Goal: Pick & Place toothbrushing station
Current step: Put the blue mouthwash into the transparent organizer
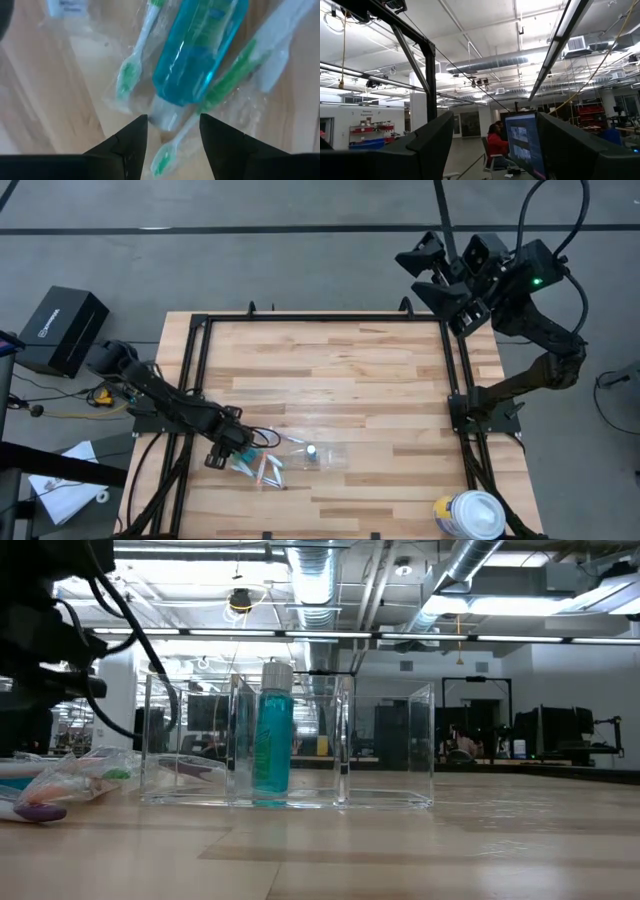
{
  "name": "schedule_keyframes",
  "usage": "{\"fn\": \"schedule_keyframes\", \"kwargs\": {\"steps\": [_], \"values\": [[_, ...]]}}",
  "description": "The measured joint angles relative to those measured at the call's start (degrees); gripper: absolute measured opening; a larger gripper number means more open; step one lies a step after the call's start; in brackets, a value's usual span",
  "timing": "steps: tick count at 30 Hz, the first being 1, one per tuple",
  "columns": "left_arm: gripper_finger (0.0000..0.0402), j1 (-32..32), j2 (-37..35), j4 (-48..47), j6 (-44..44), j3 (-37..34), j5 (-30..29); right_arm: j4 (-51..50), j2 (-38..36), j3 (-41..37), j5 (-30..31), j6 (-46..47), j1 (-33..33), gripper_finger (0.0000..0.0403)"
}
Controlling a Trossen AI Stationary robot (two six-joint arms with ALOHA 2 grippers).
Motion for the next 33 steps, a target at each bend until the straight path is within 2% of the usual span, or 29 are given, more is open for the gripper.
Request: {"fn": "schedule_keyframes", "kwargs": {"steps": [5, 12, 15, 20, 22, 27, 33], "values": [[0.0175, 0.0, 3.17, 3.55, 0.15, 0.0, 0.06, -1.18, 0.07, 0.0, 0.0, 0.02, 0.0, 0.0274], [0.0169, 0.0, 4.11, 4.03, -0.8, 0.0, 0.64, -1.64, 0.04, 0.0, 0.0, 0.02, 0.0, 0.0274], [0.0147, 0.0, 4.05, 3.49, -3.1, 0.0, 0.94, -1.63, 0.05, 0.0, 0.0, 0.02, 0.0, 0.0274], [0.0083, 0.02, 4.0, 2.05, -5.92, 0.02, 4.18, -1.59, 0.06, 0.0, -0.22, 0.0, 0.0, 0.0274], [0.0078, 0.21, 3.91, 1.73, -6.92, 0.02, 5.7, -1.59, 0.07, 0.0, -0.22, -0.3, -0.02, 0.0274], [0.0078, 1.46, 0.64, 0.67, -11.9, 0.97, 8.64, -2.6, 0.04, 0.0, -0.22, -0.59, -0.17, 0.0274], [0.0082, 6.26, -9.04, 0.44, -22.65, 4.02, 7.95, -5.48, 0.05, 0.0, -0.24, -0.57, -0.94, 0.0274]]}}
